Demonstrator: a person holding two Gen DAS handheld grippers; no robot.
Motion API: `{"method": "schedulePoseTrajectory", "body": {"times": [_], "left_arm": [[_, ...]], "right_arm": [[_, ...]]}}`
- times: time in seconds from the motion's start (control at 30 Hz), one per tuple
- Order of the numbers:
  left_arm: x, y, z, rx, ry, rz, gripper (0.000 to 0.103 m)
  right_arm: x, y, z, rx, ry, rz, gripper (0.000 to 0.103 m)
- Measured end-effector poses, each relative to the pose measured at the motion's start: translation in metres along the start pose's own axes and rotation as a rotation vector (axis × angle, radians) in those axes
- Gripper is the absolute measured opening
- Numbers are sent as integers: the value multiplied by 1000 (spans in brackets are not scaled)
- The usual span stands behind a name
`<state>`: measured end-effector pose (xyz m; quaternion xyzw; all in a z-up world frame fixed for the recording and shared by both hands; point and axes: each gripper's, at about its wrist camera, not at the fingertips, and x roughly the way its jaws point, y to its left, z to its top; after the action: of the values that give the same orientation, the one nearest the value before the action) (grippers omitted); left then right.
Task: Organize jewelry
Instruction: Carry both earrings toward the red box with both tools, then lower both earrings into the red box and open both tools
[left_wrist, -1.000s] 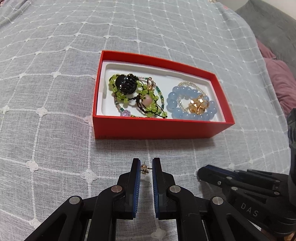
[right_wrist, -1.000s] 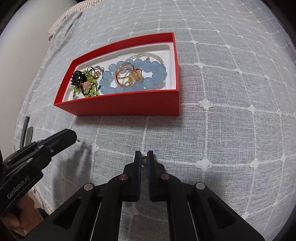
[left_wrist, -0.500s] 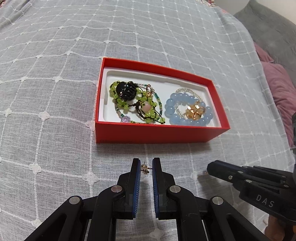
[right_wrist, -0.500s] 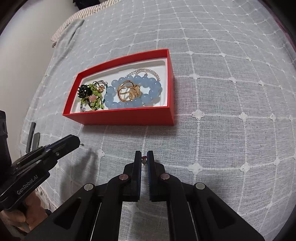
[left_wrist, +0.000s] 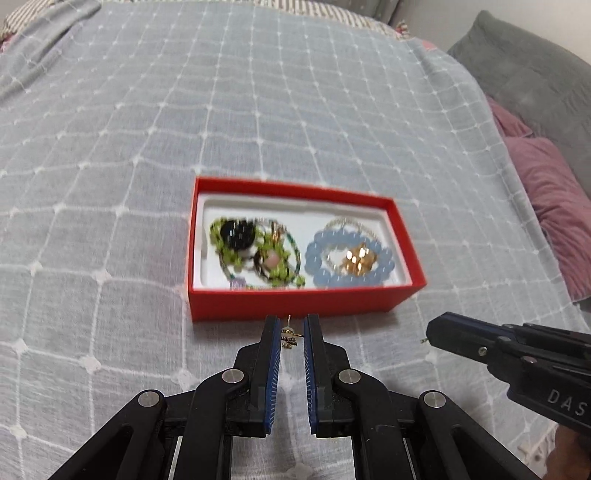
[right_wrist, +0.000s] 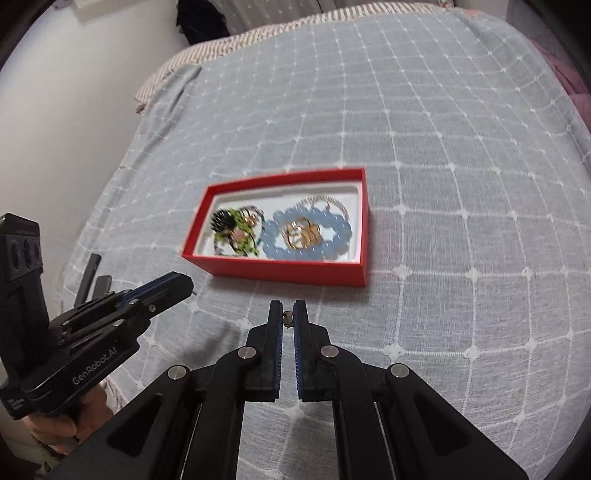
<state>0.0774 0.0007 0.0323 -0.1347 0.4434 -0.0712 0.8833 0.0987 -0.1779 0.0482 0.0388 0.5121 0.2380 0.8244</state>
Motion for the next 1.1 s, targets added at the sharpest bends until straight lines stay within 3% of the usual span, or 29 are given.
{"method": "schedulePoseTrajectory", "body": {"times": [0.13, 0.5, 1.1], "left_arm": [[-7, -4, 10, 25, -52, 41, 7], [-13, -7, 39, 54, -128, 63, 7], [36, 0, 66, 6, -69, 21, 7]], "right_arm": [[-6, 1, 7, -6, -37, 19, 5], [-3, 7, 35, -22, -116, 40, 5], [33, -10, 72, 2, -109, 64, 6]]}}
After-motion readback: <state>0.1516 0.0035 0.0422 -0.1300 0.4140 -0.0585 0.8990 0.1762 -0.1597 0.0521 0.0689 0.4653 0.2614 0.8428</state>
